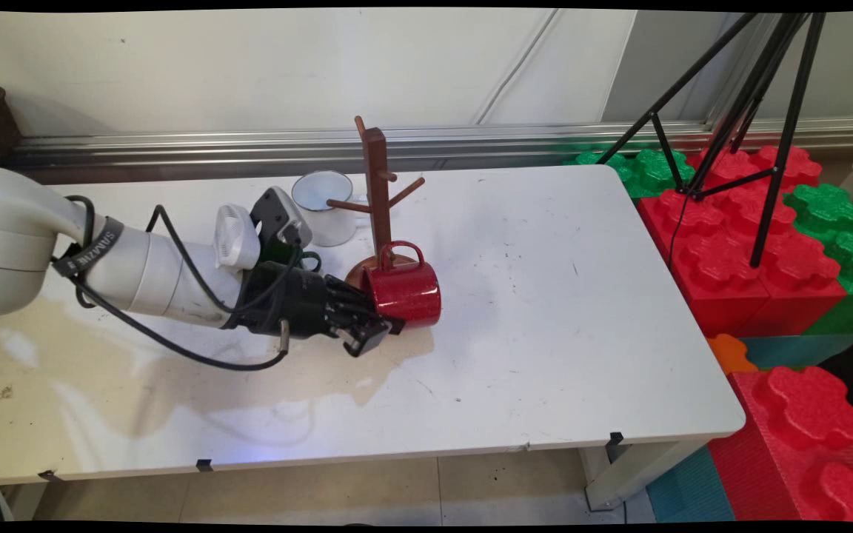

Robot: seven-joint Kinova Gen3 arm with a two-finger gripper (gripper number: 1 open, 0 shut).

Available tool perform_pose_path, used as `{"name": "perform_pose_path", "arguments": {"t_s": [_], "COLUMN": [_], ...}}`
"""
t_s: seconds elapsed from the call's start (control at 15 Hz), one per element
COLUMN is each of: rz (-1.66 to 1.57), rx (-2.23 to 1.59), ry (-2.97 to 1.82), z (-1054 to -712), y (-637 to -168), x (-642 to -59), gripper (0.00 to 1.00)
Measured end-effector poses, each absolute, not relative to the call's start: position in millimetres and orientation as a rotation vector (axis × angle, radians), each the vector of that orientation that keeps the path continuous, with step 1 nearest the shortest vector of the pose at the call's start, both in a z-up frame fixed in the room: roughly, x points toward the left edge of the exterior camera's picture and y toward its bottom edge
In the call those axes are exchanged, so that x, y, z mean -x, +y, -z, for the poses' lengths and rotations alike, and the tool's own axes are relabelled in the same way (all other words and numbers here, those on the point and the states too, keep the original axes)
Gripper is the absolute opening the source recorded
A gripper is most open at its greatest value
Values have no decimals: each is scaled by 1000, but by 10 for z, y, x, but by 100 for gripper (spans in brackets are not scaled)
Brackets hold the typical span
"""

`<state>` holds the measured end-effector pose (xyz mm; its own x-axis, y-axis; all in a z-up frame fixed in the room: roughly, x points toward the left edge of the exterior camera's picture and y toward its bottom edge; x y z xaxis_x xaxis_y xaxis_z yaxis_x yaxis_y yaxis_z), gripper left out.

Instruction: Place the picked object on the table

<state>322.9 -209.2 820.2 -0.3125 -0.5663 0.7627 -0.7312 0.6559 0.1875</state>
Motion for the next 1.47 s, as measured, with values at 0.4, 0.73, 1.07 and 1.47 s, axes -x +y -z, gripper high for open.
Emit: {"name": "perform_pose_path", "arguments": {"t_s": [0.4,0.73,1.07,1.47], "rz": [-277,-323,-388,-410], "rx": [-864,-772,-677,-657], "ry": [-2127,-2275,-2442,-2645], "z": [-8297,-8435,-8764,-9103], "y": [-1956,-1830,-1678,-1527], "x": [-3262,-3401,-3625,-3893], "gripper": [0,0,0,0]}}
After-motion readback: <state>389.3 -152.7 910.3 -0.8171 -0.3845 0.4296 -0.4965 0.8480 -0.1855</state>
